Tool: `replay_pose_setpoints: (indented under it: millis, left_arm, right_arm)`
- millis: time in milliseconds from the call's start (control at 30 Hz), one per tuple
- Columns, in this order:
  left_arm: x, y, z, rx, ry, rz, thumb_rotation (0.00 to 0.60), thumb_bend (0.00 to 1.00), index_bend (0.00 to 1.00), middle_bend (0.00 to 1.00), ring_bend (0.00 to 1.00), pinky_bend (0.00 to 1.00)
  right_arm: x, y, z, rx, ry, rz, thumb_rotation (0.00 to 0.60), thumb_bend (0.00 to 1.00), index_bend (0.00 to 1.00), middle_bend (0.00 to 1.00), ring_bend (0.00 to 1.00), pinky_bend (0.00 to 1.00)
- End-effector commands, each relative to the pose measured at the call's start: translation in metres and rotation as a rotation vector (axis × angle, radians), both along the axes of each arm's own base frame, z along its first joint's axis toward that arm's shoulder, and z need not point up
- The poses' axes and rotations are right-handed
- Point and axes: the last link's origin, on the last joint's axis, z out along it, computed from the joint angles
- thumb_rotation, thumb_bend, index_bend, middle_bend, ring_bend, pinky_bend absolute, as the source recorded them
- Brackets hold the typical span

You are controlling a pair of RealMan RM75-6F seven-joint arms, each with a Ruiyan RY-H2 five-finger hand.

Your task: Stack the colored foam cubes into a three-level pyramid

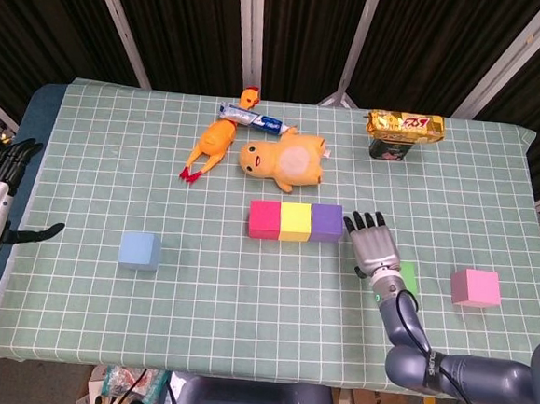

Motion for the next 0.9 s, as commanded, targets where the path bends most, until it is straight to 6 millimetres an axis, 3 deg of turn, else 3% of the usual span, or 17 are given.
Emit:
replay_pose_setpoints:
  millis: [33,533,700,900]
  left_arm:
    - [0.0,0.0,0.0,-0.001,0.001,-0.001,0.6,0.11,0.0,0.02,0.0,0.0]
    - [0.002,-0.002,0.002,0.006,-0.001,-0.012,0.6,0.11,0.0,0.02,0.0,0.0]
    - [0.003,-0.003,0.002,0.006,0.004,-0.015,0.6,0.11,0.0,0.02,0.0,0.0]
    - [0.002,-0.003,-0.002,-0.003,0.015,-0.016,0.6,0.1,0.0,0.02,0.0,0.0]
  right_arm:
    - [0.004,0.001,0.005,-0.02,0.001,0.023,0.6,0.3,0.0,0.0,0.0,0.0]
    - [0.006,0.025,0.048,-0.087,-0.045,0.051,0.6,0.3,0.0,0.0,0.0,0.0]
    - [-0.002,0.04,0.065,-0.077,-0.042,0.052,0.6,0.3,0.0,0.0,0.0,0.0]
    - [-0.018,0.058,0.07,-0.023,-0.009,0.034,0.6,0.3,0.0,0.0,0.0,0.0]
